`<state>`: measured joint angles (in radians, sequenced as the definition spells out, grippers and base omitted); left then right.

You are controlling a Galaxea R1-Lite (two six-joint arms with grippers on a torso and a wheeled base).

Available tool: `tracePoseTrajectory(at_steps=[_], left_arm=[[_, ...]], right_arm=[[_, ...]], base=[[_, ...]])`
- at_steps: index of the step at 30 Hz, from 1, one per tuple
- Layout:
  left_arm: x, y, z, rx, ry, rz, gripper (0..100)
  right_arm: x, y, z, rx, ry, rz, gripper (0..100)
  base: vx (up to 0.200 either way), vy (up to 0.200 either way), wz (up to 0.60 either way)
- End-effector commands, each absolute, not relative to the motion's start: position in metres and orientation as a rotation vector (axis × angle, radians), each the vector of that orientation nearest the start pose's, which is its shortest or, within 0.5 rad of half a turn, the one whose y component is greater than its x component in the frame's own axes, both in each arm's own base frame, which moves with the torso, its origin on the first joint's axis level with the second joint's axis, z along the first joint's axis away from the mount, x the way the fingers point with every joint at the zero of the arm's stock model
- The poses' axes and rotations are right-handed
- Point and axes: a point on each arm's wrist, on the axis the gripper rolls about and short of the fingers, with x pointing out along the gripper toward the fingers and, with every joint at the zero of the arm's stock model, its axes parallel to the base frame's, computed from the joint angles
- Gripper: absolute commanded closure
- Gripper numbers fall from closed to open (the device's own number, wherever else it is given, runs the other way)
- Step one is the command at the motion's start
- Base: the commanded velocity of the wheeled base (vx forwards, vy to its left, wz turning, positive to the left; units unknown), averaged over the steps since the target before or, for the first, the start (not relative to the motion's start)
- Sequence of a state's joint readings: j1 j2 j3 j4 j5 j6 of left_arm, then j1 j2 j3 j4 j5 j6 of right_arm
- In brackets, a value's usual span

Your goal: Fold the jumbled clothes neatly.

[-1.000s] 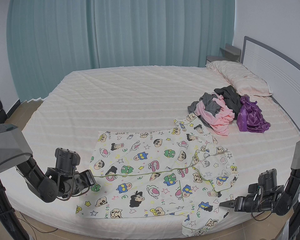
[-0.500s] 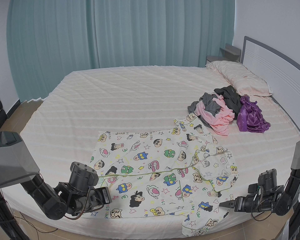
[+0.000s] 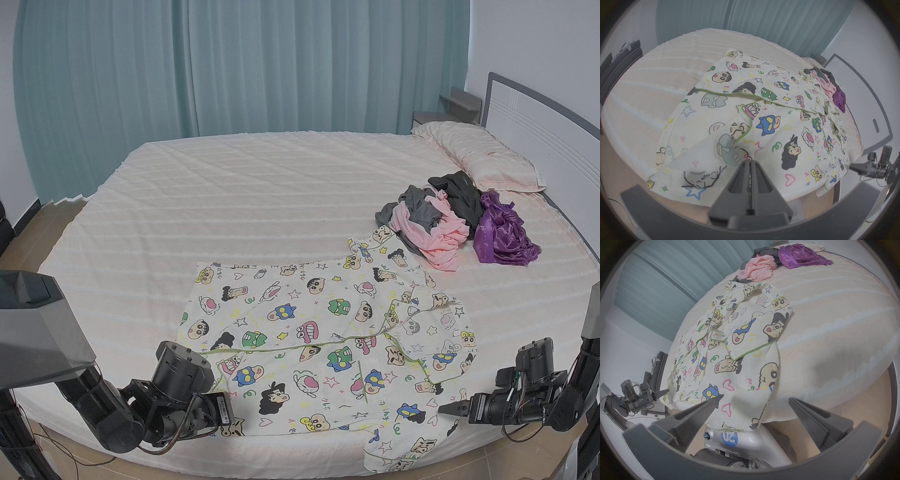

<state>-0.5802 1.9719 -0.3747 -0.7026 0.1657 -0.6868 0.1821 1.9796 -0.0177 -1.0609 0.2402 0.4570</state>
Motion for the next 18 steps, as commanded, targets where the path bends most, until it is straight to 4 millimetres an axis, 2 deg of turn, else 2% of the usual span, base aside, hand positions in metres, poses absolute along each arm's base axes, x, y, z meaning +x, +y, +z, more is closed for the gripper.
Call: tracePoseTrajectory(at_steps=[1, 2, 9, 13, 18], left_arm=[[0.208, -0.138, 0.018, -0.295, 0.93, -0.094, 100], [0.209, -0.138, 0.018, -0.298, 0.929, -0.094, 0], [0.207, -0.139, 0.023, -0.316, 0.912, -0.094, 0], [0.203, -0.138, 0.041, -0.36, 0.86, -0.113, 0], [0.199, -0.139, 0.052, -0.406, 0.829, -0.127, 0]], right_arm=[[0.177, 0.038, 0.004, 0.445, 1.002, 0.174, 0], [0.177, 0.038, 0.004, 0.445, 1.002, 0.174, 0], [0.177, 0.038, 0.004, 0.445, 1.001, 0.174, 0], [0.177, 0.038, 0.004, 0.445, 0.999, 0.175, 0], [0.177, 0.038, 0.004, 0.445, 0.999, 0.175, 0]], base=[[0.0, 0.0, 0.0], [0.0, 0.0, 0.0], [0.0, 0.0, 0.0], [0.0, 0.0, 0.0], [0.0, 0.0, 0.0]])
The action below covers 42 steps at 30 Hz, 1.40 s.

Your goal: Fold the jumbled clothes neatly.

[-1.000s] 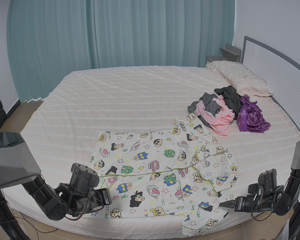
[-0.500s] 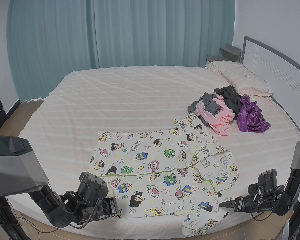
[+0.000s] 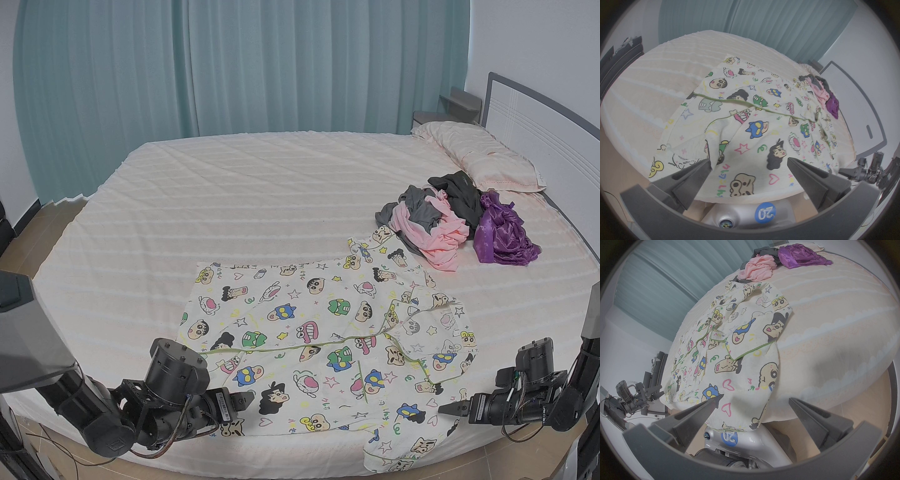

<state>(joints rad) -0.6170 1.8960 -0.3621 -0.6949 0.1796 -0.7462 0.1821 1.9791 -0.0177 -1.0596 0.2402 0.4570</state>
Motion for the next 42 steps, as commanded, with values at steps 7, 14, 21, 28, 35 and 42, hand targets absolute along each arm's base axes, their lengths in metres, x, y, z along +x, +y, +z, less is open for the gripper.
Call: tracePoseTrajectory(at_steps=[7, 14, 21, 28, 35, 42], left_arm=[[0.198, -0.135, 0.054, -0.429, 0.84, -0.1, 0], [0.208, -0.123, 0.05, -0.482, 0.859, -0.008, 0], [0.226, -0.112, 0.031, -0.496, 0.89, 0.081, 0], [0.226, -0.114, 0.033, -0.507, 0.886, 0.07, 0], [0.232, -0.119, 0.034, -0.588, 0.887, 0.049, 0], [0.238, -0.115, 0.032, -0.604, 0.876, 0.072, 100]], right_arm=[[0.177, 0.038, 0.004, 0.445, 0.998, 0.175, 0], [0.177, 0.038, 0.005, 0.445, 0.993, 0.177, 0], [0.177, 0.038, 0.007, 0.447, 0.983, 0.179, 0], [0.177, 0.038, 0.007, 0.447, 0.984, 0.179, 0], [0.177, 0.038, 0.007, 0.447, 0.984, 0.179, 0], [0.177, 0.038, 0.007, 0.447, 0.984, 0.179, 0]], base=[[0.0, 0.0, 0.0], [0.0, 0.0, 0.0], [0.0, 0.0, 0.0], [0.0, 0.0, 0.0], [0.0, 0.0, 0.0], [0.0, 0.0, 0.0]])
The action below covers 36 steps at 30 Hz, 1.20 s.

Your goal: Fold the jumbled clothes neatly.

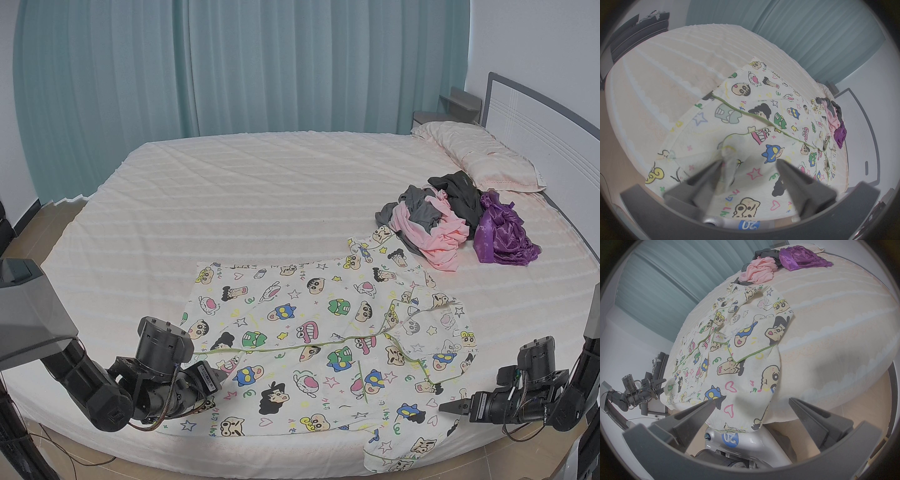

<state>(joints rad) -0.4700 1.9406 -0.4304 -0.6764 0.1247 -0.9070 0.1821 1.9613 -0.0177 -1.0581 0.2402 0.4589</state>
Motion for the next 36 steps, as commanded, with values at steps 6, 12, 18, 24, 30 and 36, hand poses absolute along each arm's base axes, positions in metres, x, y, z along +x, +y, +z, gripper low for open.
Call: tracePoseTrajectory(at_steps=[6, 12, 18, 24, 30, 36], left_arm=[[0.246, -0.101, 0.039, -0.61, 0.821, 0.108, 100], [0.269, -0.074, 0.049, -0.603, 0.738, 0.16, 100], [0.284, -0.06, 0.048, -0.63, 0.709, 0.204, 100], [0.297, -0.054, 0.043, -0.638, 0.704, 0.229, 100], [0.305, -0.053, 0.036, -0.624, 0.711, 0.236, 100], [0.316, -0.049, 0.032, -0.628, 0.703, 0.25, 100]], right_arm=[[0.177, 0.038, 0.008, 0.447, 0.981, 0.179, 0], [0.176, 0.038, 0.008, 0.447, 0.978, 0.18, 0], [0.176, 0.038, 0.008, 0.447, 0.98, 0.18, 0], [0.176, 0.038, 0.008, 0.446, 0.982, 0.181, 0], [0.176, 0.038, 0.008, 0.447, 0.983, 0.179, 0], [0.176, 0.038, 0.008, 0.446, 0.983, 0.18, 0]], base=[[0.0, 0.0, 0.0], [0.0, 0.0, 0.0], [0.0, 0.0, 0.0], [0.0, 0.0, 0.0], [0.0, 0.0, 0.0], [0.0, 0.0, 0.0]])
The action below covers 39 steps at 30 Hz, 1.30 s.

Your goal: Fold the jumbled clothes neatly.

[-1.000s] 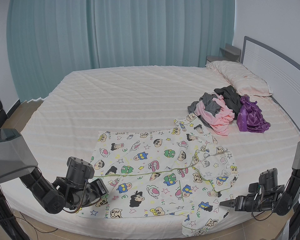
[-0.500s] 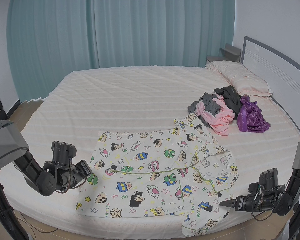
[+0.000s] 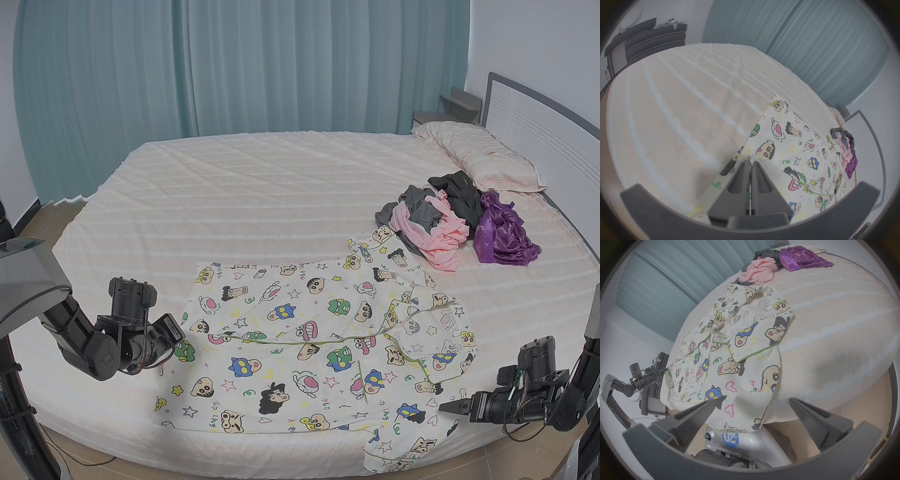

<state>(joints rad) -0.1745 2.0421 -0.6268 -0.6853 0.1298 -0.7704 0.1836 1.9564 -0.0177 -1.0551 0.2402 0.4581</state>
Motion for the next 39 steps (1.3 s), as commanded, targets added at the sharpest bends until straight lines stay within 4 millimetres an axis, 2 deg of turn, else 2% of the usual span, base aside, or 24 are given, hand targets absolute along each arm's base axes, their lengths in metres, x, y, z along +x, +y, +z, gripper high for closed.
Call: tracePoseTrajectory(at_steps=[1, 14, 23, 24, 32, 35, 39], left_arm=[[0.319, -0.049, 0.03, -0.629, 0.701, 0.252, 100], [0.341, -0.051, 0.016, -0.623, 0.703, 0.265, 100], [0.346, -0.048, 0.013, -0.628, 0.697, 0.274, 100], [0.346, -0.047, 0.014, -0.629, 0.695, 0.276, 0], [0.343, -0.035, 0.021, -0.645, 0.678, 0.303, 0], [0.331, -0.033, 0.031, -0.653, 0.667, 0.302, 0], [0.32, -0.032, 0.036, -0.653, 0.674, 0.299, 0]], right_arm=[[0.176, 0.038, 0.008, 0.445, 0.983, 0.181, 0], [0.176, 0.038, 0.007, 0.444, 0.986, 0.18, 0], [0.176, 0.038, 0.007, 0.444, 0.984, 0.179, 0], [0.176, 0.038, 0.007, 0.444, 0.984, 0.179, 0], [0.176, 0.038, 0.007, 0.444, 0.99, 0.177, 0], [0.175, 0.038, 0.007, 0.441, 0.995, 0.171, 0], [0.175, 0.04, 0.006, 0.422, 0.999, 0.157, 0]], base=[[0.0, 0.0, 0.0], [0.0, 0.0, 0.0], [0.0, 0.0, 0.0], [0.0, 0.0, 0.0], [0.0, 0.0, 0.0], [0.0, 0.0, 0.0], [0.0, 0.0, 0.0]])
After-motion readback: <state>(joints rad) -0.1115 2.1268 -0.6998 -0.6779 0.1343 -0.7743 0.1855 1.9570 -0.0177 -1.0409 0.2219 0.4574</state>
